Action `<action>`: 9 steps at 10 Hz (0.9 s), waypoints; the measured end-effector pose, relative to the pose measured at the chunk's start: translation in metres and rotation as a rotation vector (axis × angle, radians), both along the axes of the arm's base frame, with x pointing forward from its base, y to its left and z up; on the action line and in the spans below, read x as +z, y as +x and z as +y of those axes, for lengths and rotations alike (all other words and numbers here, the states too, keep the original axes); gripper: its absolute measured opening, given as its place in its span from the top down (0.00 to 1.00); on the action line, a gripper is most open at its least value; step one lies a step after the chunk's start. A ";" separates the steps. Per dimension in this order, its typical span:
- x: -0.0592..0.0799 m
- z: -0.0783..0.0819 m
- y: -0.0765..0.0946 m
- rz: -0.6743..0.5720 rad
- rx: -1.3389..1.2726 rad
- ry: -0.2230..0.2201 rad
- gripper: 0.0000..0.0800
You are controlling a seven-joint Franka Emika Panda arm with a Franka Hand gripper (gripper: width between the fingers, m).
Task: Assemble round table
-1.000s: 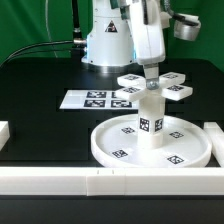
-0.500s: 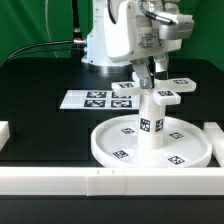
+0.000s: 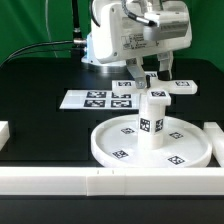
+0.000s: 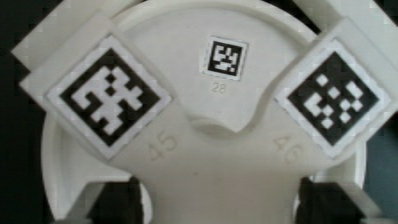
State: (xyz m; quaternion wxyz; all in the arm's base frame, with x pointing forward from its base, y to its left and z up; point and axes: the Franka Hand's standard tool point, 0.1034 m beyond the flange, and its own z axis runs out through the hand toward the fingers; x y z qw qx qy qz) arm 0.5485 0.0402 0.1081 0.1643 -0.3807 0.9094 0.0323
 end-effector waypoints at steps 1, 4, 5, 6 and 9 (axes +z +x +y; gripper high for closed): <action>0.000 0.000 0.000 -0.001 0.003 0.000 0.46; 0.020 0.002 0.004 -0.024 0.068 0.013 0.24; 0.024 0.004 0.005 -0.034 0.074 0.013 0.20; 0.025 0.004 0.005 -0.039 0.089 0.011 0.19; 0.022 0.006 0.004 -0.060 0.261 -0.033 0.19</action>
Offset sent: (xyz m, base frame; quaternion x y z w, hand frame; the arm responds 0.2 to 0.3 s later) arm 0.0000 0.0048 0.0318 -0.0359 -0.0158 -0.0038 0.9992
